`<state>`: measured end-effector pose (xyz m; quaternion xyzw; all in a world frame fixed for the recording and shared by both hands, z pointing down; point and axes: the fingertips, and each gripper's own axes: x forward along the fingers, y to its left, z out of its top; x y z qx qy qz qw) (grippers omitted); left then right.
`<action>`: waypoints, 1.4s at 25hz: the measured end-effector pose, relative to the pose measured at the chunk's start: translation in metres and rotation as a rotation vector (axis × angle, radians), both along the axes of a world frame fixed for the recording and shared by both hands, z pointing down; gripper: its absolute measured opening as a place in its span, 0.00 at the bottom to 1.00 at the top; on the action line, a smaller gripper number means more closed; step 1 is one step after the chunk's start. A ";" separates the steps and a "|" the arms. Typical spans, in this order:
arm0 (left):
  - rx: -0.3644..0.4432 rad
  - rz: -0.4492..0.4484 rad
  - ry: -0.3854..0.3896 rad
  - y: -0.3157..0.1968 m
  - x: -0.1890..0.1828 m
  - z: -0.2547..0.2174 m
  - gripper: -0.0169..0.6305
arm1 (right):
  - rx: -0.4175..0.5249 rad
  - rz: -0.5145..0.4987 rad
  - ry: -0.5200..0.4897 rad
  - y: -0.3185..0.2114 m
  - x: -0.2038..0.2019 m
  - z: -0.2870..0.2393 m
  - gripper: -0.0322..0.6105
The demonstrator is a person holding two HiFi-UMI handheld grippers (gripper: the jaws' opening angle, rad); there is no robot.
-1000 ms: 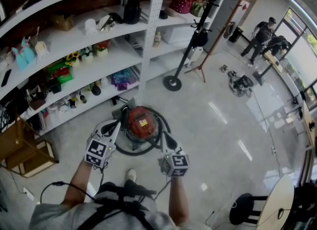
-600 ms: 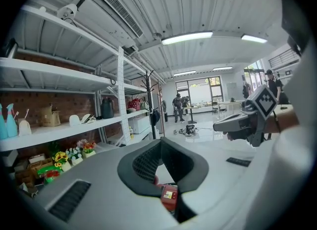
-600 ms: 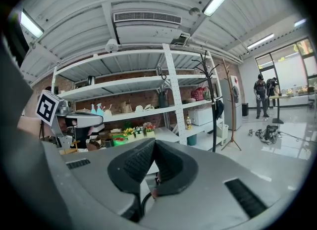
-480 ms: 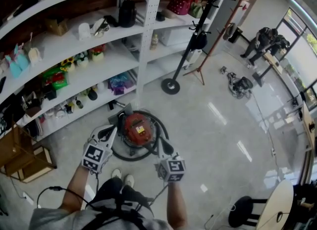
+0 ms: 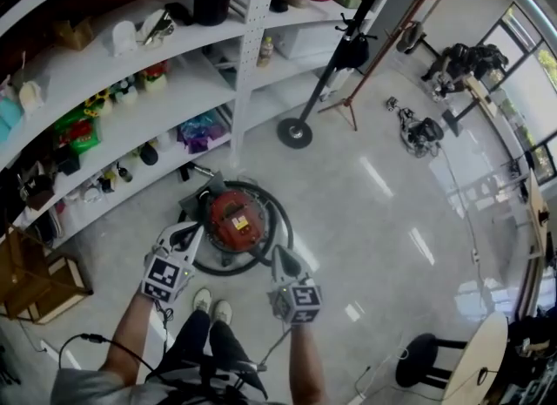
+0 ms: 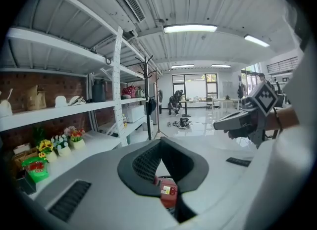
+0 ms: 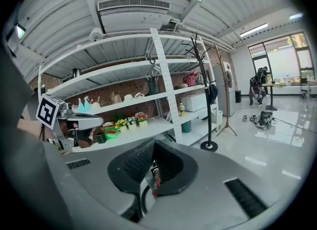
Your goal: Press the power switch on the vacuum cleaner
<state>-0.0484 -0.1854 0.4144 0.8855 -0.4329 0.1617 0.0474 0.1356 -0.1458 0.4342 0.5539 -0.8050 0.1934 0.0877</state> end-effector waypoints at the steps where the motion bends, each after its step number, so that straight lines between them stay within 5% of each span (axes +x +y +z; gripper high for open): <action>1: -0.010 0.002 -0.001 -0.003 -0.001 0.007 0.04 | -0.013 -0.001 0.000 -0.004 -0.002 0.006 0.07; 35: -0.172 0.019 -0.051 -0.046 -0.019 0.211 0.04 | -0.195 0.015 0.019 -0.048 -0.010 0.217 0.07</action>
